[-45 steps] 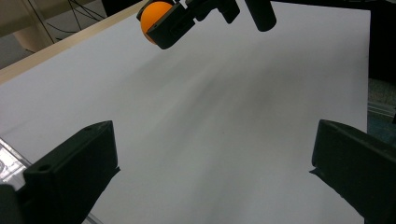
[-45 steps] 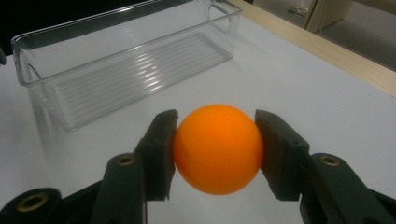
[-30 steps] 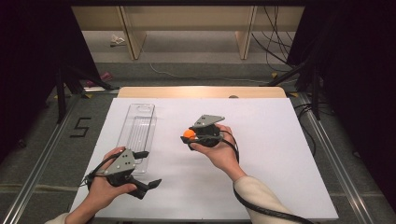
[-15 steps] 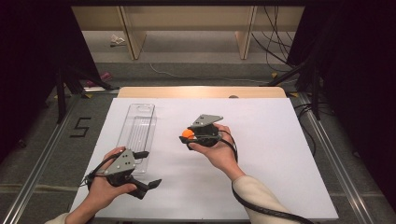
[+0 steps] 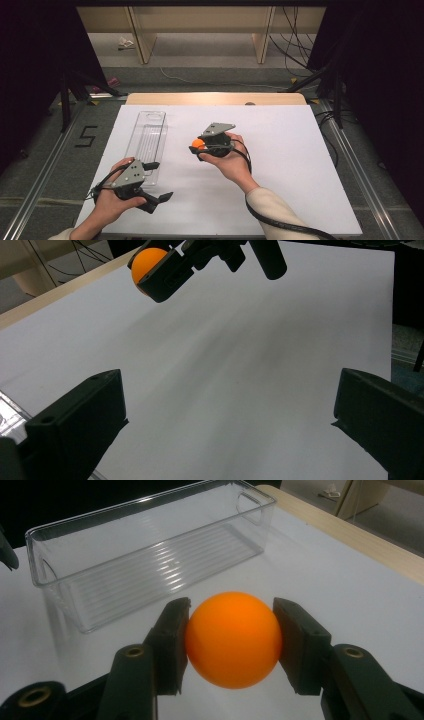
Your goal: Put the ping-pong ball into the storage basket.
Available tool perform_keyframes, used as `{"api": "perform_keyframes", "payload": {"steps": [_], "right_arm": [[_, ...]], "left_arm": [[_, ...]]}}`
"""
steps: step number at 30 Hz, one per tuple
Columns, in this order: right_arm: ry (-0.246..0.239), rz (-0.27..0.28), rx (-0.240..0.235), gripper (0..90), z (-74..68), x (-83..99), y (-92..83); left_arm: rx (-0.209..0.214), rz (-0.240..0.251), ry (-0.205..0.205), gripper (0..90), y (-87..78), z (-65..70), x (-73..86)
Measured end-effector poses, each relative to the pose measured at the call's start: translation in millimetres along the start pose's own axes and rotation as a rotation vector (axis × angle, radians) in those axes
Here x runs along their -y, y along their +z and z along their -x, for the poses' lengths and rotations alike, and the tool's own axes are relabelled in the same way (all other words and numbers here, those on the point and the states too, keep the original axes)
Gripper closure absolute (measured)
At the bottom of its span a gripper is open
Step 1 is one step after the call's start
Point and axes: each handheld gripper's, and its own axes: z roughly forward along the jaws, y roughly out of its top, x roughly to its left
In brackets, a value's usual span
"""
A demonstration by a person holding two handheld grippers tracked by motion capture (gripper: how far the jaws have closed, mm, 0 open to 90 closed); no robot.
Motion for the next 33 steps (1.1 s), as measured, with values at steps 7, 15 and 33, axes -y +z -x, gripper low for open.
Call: {"api": "perform_keyframes", "payload": {"steps": [7,15,33], "right_arm": [[-0.001,0.002,-0.003,51.5,-0.9,-2.2,2.8],[-0.002,0.003,-0.008,51.4,-2.4,-5.5,6.6],[-0.007,0.016,-0.029,51.4,-9.3,-16.8,19.7]], "left_arm": [[0.002,0.000,0.001,0.0,0.0,0.3,-0.1],[0.004,-0.002,0.003,0.0,-0.1,0.7,-0.3],[0.007,-0.001,0.007,0.0,0.0,1.8,-0.4]]}}
